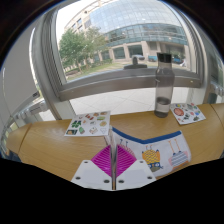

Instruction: Fold towel

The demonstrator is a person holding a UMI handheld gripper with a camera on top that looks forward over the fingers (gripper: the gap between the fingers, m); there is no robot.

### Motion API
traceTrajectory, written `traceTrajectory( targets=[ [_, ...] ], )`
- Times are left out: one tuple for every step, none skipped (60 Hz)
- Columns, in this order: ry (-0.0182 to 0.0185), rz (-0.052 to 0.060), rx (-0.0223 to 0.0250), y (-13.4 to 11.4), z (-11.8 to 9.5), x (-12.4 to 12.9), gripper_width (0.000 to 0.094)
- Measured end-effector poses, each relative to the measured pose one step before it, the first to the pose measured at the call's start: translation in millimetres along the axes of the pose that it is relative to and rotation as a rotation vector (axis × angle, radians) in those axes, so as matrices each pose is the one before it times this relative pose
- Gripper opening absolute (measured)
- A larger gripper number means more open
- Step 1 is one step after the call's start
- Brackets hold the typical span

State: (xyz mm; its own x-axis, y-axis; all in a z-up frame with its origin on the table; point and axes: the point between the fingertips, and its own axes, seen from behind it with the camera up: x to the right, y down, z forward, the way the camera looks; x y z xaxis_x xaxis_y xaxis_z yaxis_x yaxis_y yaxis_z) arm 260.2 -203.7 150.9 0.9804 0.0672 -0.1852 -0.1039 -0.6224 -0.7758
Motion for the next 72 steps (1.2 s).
traceTrajectory(
  targets=[
    [-0.00970,0.0083,0.01053,-9.68,-9.03,6.55,0.0028],
    [-0.00679,0.0059,0.01184,-10.40,-8.88,7.96,0.0028],
    [-0.00323,0.0067,0.01146,-9.04,-7.15,8.18,0.0028],
    [-0.00084,0.0039,0.01155,2.01,7.36,0.34,0.0028],
    [-0.00052,0.0023,0.00788,-7.68,-7.53,11.03,0.0028],
    [-0.00090,0.0029,0.00680,-7.90,-6.87,11.10,0.0027],
    [-0.00030,0.0023,0.00583,-7.14,-5.79,11.83,0.0027],
    [-0.00050,0.0027,0.00732,-10.93,-6.11,10.80,0.0028],
    [0.00441,0.0005,0.00769,7.23,9.38,0.56,0.0027],
    [0.00892,-0.0011,0.00402,-3.79,-2.75,16.64,0.0027],
    [0.01146,-0.0003,0.00318,-3.28,-1.72,17.08,0.0028],
    [0.01474,-0.0011,-0.00040,-0.24,0.49,18.71,0.0028],
    [0.01616,-0.0021,-0.00350,-0.20,0.37,18.46,0.0028],
    [0.01651,-0.0027,-0.00549,1.17,1.50,18.03,0.0027],
    [0.01560,-0.0010,-0.00221,3.58,3.98,-6.77,0.0028],
    [0.01972,-0.0036,-0.00661,11.38,8.24,20.47,0.0027],
    [0.01825,-0.0047,-0.00383,3.05,4.53,18.09,0.0027],
    [0.01876,-0.0080,-0.00703,7.66,11.79,18.22,0.0027],
    [0.01645,-0.0068,-0.00938,6.67,8.72,16.95,0.0027],
    [0.01057,-0.0028,-0.00887,-16.41,-22.32,10.78,0.0027],
    [0.01319,-0.0035,-0.00442,11.05,9.04,-12.55,0.0028],
    [0.01194,-0.0075,-0.00278,5.71,6.08,11.60,0.0031],
    [0.01225,-0.0093,-0.00101,5.16,6.18,11.11,0.0058],
    [0.01651,-0.0100,-0.00355,5.87,6.30,11.04,0.0096],
    [0.01983,-0.0114,-0.00825,7.62,9.05,9.43,0.0131],
    [0.01740,-0.0121,-0.01025,7.00,6.53,9.23,0.0159],
    [0.01322,-0.0118,-0.00657,-5.72,-14.74,-4.32,0.0172],
    [0.00914,-0.0129,-0.00162,7.67,5.82,0.28,0.0174],
    [0.00403,-0.0100,0.00271,5.01,5.07,0.04,0.0173],
    [-0.00105,-0.0072,0.00246,3.04,3.24,0.75,0.0191],
    [-0.00512,-0.0041,0.00074,2.87,2.61,-0.30,0.0231],
    [-0.00186,-0.0035,-0.00340,-8.71,-0.82,15.32,0.0284],
    [0.00139,-0.0013,0.00292,-1.30,-12.19,-4.98,0.0343],
    [0.00235,-0.0019,0.00761,-0.63,-1.09,0.68,0.0394],
    [0.00358,-0.0017,0.01092,-2.27,-2.11,0.70,0.0426],
    [0.00179,-0.0017,0.01230,-3.39,-2.72,0.21,0.0440],
    [-0.00375,-0.0017,0.01022,-5.50,2.64,0.31,0.0444],
    [-0.00354,0.0003,0.01553,-5.19,-6.65,-1.53,0.0449],
    [-0.00628,0.0026,0.01577,-5.87,-8.95,-1.96,0.0457],
    [-0.00507,0.0049,0.01258,-6.20,-4.35,-2.32,0.0479],
    [-0.00732,0.0081,0.01618,-6.96,-6.57,-2.76,0.0512],
    [-0.00593,0.0088,0.01464,-6.75,-6.98,-2.97,0.0545],
    [-0.00565,0.0076,0.01420,-7.12,-7.61,-3.63,0.0576],
    [-0.00652,0.0045,0.01728,-5.90,0.22,-4.09,0.0603],
    [-0.00778,0.0036,0.01806,-7.92,-9.85,-4.38,0.0626],
    [-0.00790,0.0035,0.01646,-5.60,-5.59,-4.99,0.0650],
    [-0.00878,0.0024,0.01656,-7.41,-8.31,-5.86,0.0675],
    [-0.00613,0.0011,0.01641,-7.29,-8.60,-5.75,0.0701],
    [-0.00525,0.0002,0.01723,-7.58,-8.88,-6.13,0.0731],
    [-0.00418,-0.0009,0.01708,-7.32,-8.82,-6.15,0.0761],
    [-0.00315,-0.0016,0.01613,-6.98,-8.80,-6.41,0.0785],
    [-0.00237,-0.0025,0.01384,-1.73,1.77,-2.99,0.0797],
    [-0.00338,-0.0036,0.01103,-4.73,-7.29,-6.20,0.0802],
    [-0.00509,-0.0040,0.00921,-4.22,-7.11,-7.43,0.0805],
    [-0.00650,-0.0035,0.00793,-4.06,-7.40,-7.83,0.0807],
    [-0.00597,-0.0014,0.00715,-3.37,-7.31,-8.17,0.0812],
    [-0.00458,0.0005,0.00847,-3.04,-4.09,-8.47,0.0816],
    [-0.00546,0.0029,0.00680,-1.00,-4.56,-5.65,0.0826],
    [-0.00617,0.0027,0.00621,-1.80,-6.38,-8.57,0.0832],
    [-0.00605,0.0020,0.00591,-1.30,-6.03,-8.63,0.0837],
    [-0.00642,0.0009,0.00477,-0.56,-6.13,-8.76,0.0837],
    [-0.00609,0.0000,0.00440,0.50,-3.63,-7.97,0.0836],
    [-0.00560,0.0009,0.00279,0.84,-5.41,-8.74,0.0836],
    [-0.00526,0.0020,0.00194,1.50,-4.99,-8.48,0.0835],
    [-0.00380,0.0023,0.00043,2.08,-4.67,-8.11,0.0835],
    [-0.00306,0.0031,-0.00030,2.41,-5.62,-11.81,0.0833],
    [-0.00414,0.0032,-0.00228,4.03,-1.90,-5.16,0.0833],
    [-0.00386,0.0019,-0.00274,3.60,-3.98,-8.37,0.0833],
    [-0.00354,0.0019,-0.00177,3.84,-3.52,-8.24,0.0832],
    [-0.00256,0.0023,-0.00101,3.67,-3.28,-7.65,0.0834],
    [0.00115,0.0036,-0.00149,4.63,-4.43,-9.99,0.0832],
    [0.00061,0.0045,-0.00398,5.23,-1.22,-3.52,0.0835]
  ],
)
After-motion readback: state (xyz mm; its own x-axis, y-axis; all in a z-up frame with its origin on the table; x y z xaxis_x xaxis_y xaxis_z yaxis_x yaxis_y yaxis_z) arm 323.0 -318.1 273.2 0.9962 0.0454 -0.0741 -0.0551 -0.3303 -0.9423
